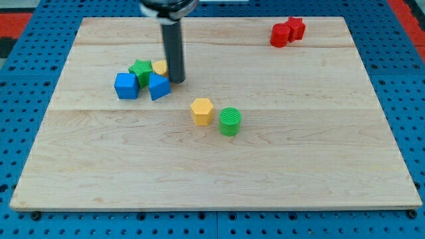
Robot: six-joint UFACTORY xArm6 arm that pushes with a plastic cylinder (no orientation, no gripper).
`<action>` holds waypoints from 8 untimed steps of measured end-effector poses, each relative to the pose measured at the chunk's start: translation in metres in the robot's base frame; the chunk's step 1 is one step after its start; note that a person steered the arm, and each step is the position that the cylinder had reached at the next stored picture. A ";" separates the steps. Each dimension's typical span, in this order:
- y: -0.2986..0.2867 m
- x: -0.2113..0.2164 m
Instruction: Place yellow blocks in a diagonal line
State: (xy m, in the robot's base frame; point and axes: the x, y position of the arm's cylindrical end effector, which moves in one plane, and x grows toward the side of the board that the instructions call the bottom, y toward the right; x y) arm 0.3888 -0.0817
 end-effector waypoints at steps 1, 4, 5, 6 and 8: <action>-0.001 0.030; 0.004 0.108; 0.073 0.109; 0.055 0.098; 0.071 0.035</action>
State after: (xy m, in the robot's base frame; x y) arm 0.4236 -0.0108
